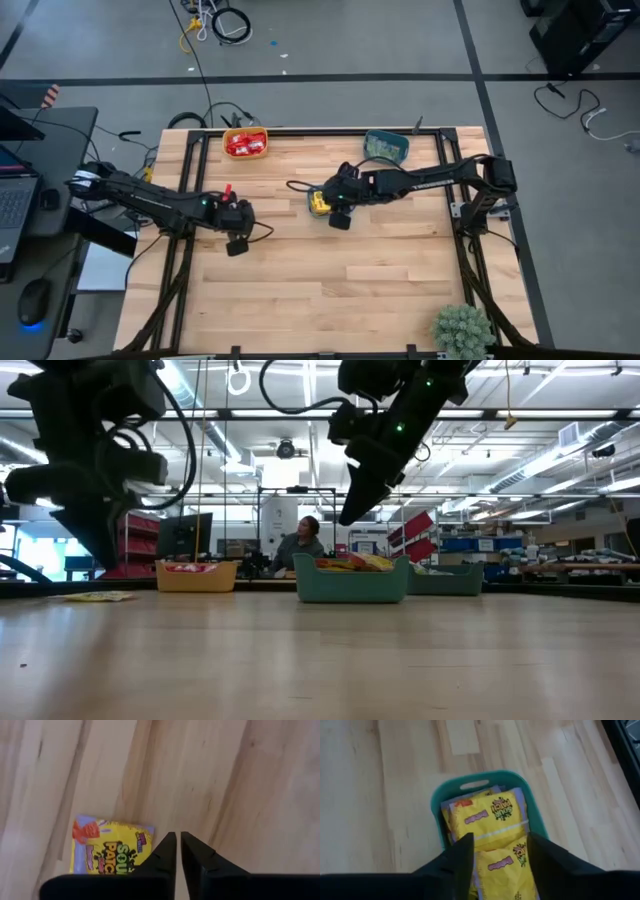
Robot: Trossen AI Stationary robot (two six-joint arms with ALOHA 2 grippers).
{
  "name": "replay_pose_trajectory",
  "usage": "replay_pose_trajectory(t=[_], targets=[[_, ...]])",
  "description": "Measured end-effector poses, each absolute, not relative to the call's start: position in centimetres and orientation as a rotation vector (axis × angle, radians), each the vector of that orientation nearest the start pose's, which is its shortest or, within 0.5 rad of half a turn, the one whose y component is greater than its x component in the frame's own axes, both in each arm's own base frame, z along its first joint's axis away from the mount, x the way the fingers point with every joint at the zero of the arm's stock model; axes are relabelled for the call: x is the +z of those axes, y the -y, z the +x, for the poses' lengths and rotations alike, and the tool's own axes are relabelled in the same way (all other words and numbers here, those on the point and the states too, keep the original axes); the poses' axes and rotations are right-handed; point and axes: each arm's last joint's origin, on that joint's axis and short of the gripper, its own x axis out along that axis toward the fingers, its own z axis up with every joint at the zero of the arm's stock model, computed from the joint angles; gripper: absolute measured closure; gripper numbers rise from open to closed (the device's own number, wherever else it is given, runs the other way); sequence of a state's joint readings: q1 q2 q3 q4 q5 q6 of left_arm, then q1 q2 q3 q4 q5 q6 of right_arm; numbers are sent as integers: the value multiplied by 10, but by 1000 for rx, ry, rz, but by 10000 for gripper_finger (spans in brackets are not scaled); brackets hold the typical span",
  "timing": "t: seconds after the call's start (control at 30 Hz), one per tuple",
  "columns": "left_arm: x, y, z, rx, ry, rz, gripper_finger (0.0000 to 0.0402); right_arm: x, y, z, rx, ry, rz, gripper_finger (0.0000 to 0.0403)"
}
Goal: Sort candy
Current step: Put the yellow candy into the green bin
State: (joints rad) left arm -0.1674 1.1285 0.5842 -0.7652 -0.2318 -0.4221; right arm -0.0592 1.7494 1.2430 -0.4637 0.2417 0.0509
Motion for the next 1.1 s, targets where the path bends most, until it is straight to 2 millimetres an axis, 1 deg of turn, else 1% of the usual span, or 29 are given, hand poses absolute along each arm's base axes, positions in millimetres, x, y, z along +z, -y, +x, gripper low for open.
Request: replay_pose_trajectory(t=[0.07, 0.13, 0.27, 0.37, 0.47, 0.57, 0.7, 0.77, 0.83, 0.9, 0.97, 1.0, 1.1], targets=[[173, 22, 173, 322, -1238, -79, 360, 219, 27, 364, -297, -955, -45, 219], [170, 20, 173, 382, -1251, -44, 342, 219, 26, 363, -294, -957, -47, 206], [162, 13, 175, 511, -1284, -106, 307, 218, 23, 363, -286, -967, -52, 194], [155, 5, 177, 583, -1318, -190, 285, 219, 21, 363, -278, -966, -60, 195], [148, -2, 179, 636, -1358, -216, 271, 219, 20, 364, -269, -961, -72, 201], [143, -6, 183, 645, -1366, -224, 269, 219, 19, 364, -267, -958, -74, 208], [138, -8, 189, 615, -1380, -211, 270, 218, 19, 363, -266, -970, -76, 219], [136, -8, 190, 596, -1398, -187, 274, 218, 18, 362, -263, -978, -80, 226], [136, -8, 190, 576, -1401, -169, 289, 218, 17, 362, -259, -978, -84, 236], [136, -8, 191, 550, -1397, -149, 321, 218, 15, 363, -253, -978, -88, 248], [137, -8, 192, 528, -1384, -135, 368, 220, 12, 361, -245, -978, -93, 262], [137, -8, 192, 525, -1381, -134, 384, 223, 10, 361, -241, -970, -94, 268], [141, -6, 193, 491, -1370, -104, 396, 235, 5, 355, -247, -941, -107, 285]])
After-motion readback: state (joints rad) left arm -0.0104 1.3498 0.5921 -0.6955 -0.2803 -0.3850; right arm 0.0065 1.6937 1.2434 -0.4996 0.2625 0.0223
